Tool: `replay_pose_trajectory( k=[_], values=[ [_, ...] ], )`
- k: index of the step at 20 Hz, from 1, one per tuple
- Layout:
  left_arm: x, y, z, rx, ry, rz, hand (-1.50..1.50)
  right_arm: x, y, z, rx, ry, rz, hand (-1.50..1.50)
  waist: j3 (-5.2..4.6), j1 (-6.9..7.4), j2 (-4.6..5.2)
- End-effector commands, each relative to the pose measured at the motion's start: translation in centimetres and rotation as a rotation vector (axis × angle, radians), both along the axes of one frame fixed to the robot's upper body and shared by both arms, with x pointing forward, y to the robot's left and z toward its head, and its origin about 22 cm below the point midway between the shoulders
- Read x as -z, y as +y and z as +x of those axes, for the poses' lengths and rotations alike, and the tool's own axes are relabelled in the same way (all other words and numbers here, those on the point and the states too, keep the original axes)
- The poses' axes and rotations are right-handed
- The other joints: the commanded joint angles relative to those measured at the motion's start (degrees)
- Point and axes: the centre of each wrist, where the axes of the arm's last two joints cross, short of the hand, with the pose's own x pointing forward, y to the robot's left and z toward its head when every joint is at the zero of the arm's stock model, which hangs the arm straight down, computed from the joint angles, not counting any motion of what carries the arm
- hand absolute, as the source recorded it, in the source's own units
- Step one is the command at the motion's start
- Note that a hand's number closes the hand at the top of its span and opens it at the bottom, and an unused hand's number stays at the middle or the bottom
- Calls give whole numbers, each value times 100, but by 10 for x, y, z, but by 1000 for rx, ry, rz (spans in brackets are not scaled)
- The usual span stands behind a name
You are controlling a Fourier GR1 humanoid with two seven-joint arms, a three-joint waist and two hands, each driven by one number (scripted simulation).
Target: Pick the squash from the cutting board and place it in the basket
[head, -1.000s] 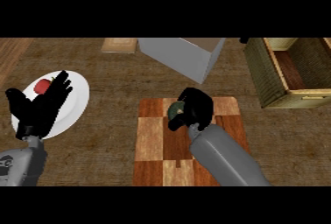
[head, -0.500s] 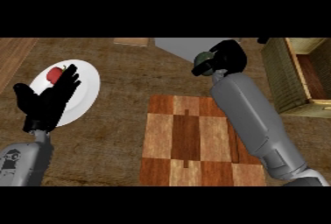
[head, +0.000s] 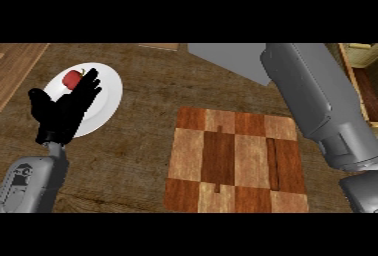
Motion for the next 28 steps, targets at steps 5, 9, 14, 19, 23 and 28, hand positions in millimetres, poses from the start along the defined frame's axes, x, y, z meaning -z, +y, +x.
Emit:
replay_pose_trajectory(
  k=[5,9,14,19,23,28],
  values=[
    [-5,-8,8,19,-6,7,0,-66,-13,14,259,-129,29,150,-21,51,14],
    [-6,-10,8,23,-6,8,0,-85,-28,18,346,-113,-30,150,-17,99,-1],
    [3,-20,5,9,3,-8,0,-110,-47,19,442,-154,-66,150,-8,63,-11],
    [-1,-15,6,9,-10,-4,0,-131,-68,17,526,-178,-85,150,-4,75,-5],
    [-2,-15,8,7,1,8,0,-134,-92,16,618,-135,-139,150,-4,21,24],
    [-5,-12,11,2,3,-1,0,-136,-103,16,728,-76,-167,150,-4,-86,-24]
  ],
)
